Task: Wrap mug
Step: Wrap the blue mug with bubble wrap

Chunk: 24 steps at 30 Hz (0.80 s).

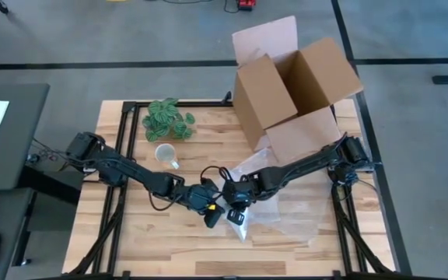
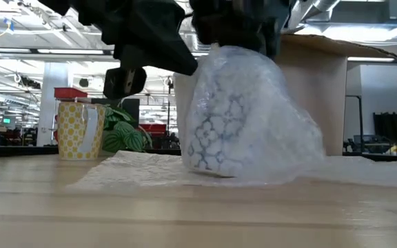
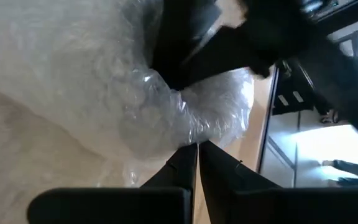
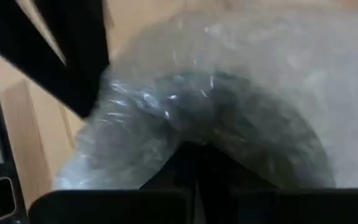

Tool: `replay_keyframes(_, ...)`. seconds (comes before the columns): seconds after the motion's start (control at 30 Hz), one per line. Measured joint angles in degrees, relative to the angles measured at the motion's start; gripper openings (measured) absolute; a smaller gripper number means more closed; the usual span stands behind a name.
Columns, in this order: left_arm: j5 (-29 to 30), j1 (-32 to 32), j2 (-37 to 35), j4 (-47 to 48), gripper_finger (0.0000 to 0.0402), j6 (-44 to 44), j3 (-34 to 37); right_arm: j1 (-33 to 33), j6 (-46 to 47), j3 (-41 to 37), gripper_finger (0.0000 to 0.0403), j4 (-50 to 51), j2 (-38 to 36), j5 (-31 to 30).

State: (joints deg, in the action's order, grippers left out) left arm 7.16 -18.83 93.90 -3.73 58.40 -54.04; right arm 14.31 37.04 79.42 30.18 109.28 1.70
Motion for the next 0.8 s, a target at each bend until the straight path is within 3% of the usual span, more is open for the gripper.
replay_keyframes(0.33,1.97,-0.68,-3.73,2.87,0.0,-0.81,-0.07,-0.52,0.49,1.58,0.0,3.64,1.3,2.31)
replay_keyframes(0.8,4.18,-0.72,-3.84,7.65,0.0,-1.56,-0.11,-0.61,-1.55,16.61,0.0,19.71,0.98,2.56)
